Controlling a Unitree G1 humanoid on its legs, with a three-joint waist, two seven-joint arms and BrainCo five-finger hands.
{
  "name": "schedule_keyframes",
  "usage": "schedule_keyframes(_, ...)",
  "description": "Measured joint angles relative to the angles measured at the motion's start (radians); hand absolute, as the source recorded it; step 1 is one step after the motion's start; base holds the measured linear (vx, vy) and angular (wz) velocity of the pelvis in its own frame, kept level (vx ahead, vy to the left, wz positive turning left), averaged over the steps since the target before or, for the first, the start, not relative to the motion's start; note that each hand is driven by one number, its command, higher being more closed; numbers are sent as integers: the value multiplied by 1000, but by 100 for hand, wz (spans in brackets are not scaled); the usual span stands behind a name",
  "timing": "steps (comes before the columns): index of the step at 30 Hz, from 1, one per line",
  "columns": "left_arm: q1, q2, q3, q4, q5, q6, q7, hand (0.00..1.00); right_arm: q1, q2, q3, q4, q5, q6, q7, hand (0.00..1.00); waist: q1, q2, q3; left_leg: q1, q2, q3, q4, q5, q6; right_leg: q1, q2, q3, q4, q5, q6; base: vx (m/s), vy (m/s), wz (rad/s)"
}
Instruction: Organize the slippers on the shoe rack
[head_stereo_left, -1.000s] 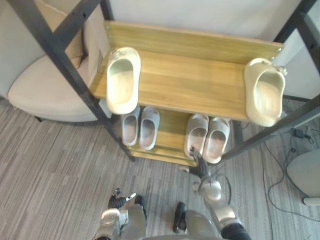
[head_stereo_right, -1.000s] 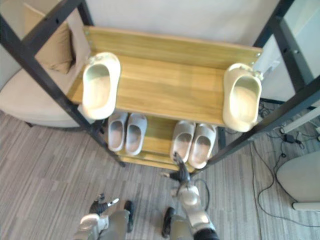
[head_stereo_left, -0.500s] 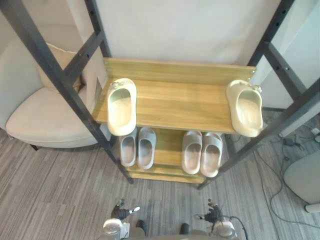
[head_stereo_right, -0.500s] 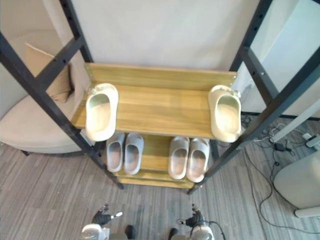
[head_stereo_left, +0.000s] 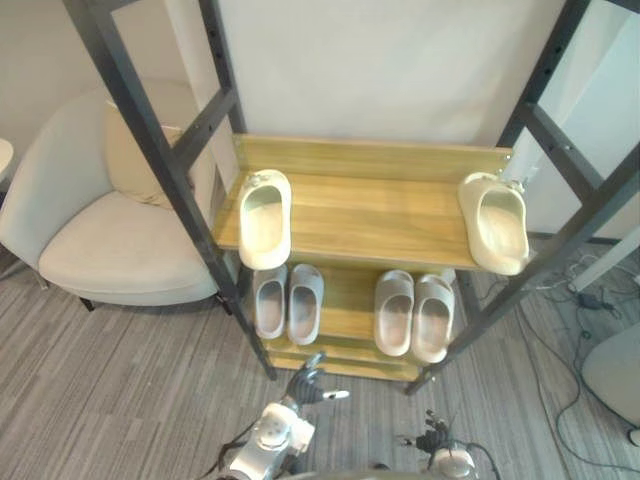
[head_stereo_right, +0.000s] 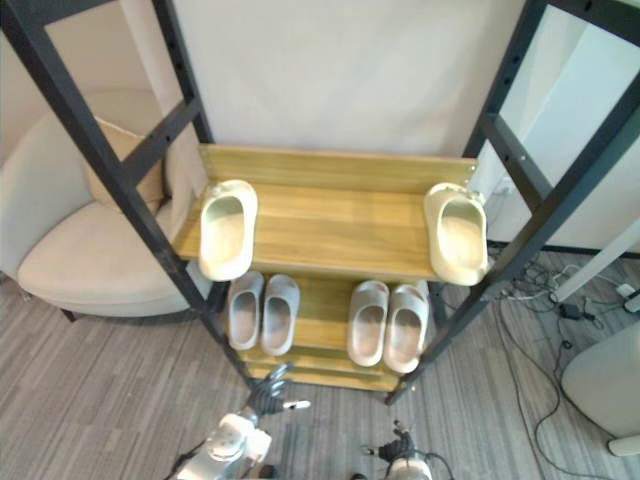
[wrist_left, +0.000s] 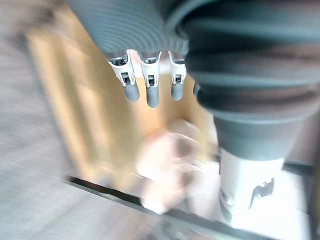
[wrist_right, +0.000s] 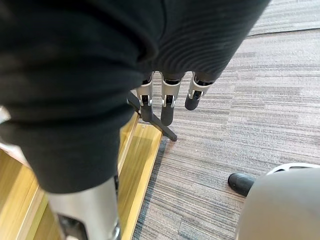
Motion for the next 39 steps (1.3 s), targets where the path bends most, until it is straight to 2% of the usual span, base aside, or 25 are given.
schedule_keyframes(3, -3, 24, -46, -116, -37, -7, -25, 0, 0, -1, 0, 0, -1, 0, 0, 0, -1, 7, -6, 0, -1, 0, -7, 0, 0, 1, 1, -1, -9, 0, 0, 53, 10, 0)
schedule_keyframes(10, -120, 29, -111, -274, -95, -22, -18, 0, 0, -8, 11, -1, -3, -1, -4, 0, -5, 10, -7, 11, -3, 0, -13, 0, 0, 17, 5, -3, -15, 1, -2, 32, 2, 0)
schedule_keyframes(16, -273, 50, -88, -370, -95, -38, 11, 0, -10, -15, 47, -2, -3, -1, -4, 0, -27, 11, -8, 17, -2, 3, -14, -1, 1, 17, 6, 1, -16, 4, -8, -37, -1, -2)
schedule_keyframes(22, -461, 63, 74, -368, -93, -46, 100, 0, -15, -21, 56, -4, -3, 0, 4, 0, -33, 11, -8, 19, 1, 1, -14, 0, 0, 32, 13, -5, -50, 17, -14, -25, -9, -1)
schedule_keyframes(28, -598, 107, 153, -302, -92, -49, 138, 0, -19, -37, 59, -4, -3, 8, 20, 0, -36, 10, -8, 13, 1, -2, -14, 0, 0, 37, 14, -15, -70, 28, -12, 3, -3, 1)
schedule_keyframes(32, -702, 210, 225, -178, -73, -46, 157, 0, -24, -47, 51, -4, -3, 10, 40, 0, -49, 7, -3, 10, 0, -6, -14, 0, -1, 47, 15, -24, -90, 35, -13, 0, -6, 3)
schedule_keyframes(39, -798, 350, 293, -39, -53, -39, 170, 0, -29, -48, 36, -7, -1, 16, 46, 0, -49, 8, 17, -10, -2, -11, -14, 0, -1, 31, 15, -27, -96, 38, -13, 0, 0, 0)
